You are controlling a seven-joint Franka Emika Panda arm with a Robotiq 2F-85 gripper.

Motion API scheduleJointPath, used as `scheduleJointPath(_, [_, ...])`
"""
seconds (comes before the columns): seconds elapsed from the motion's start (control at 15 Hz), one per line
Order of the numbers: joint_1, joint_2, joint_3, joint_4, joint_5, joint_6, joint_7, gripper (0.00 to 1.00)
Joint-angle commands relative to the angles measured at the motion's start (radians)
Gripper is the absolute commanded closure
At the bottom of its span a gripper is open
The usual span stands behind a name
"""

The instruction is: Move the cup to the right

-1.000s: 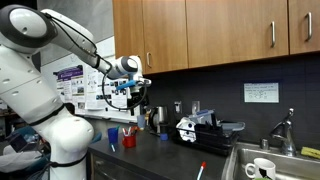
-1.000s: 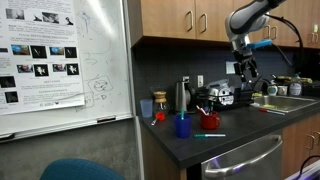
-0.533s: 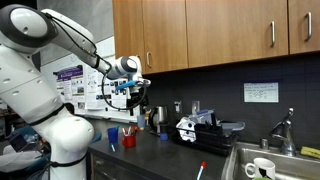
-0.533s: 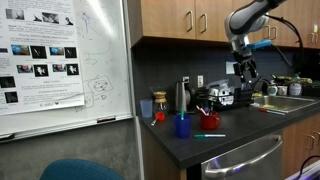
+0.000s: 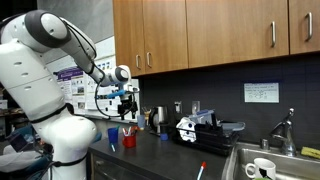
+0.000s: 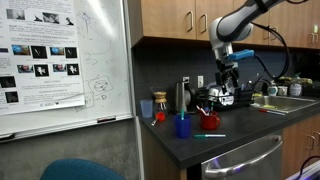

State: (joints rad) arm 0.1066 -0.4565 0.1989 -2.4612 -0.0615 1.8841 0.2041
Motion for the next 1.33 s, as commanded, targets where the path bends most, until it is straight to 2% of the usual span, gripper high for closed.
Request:
scheduleJointPath(0.0, [0.002, 0.095, 0.023, 0.013, 0.036, 0.120, 0.115, 0.00])
scheduleJointPath(0.47, [-0.008, 0.230, 0.020, 0.019, 0.036, 0.276, 0.232, 0.00])
scheduleJointPath(1.27, [-0.006, 0.358, -0.026, 0.020, 0.053, 0.336, 0.245, 0.00])
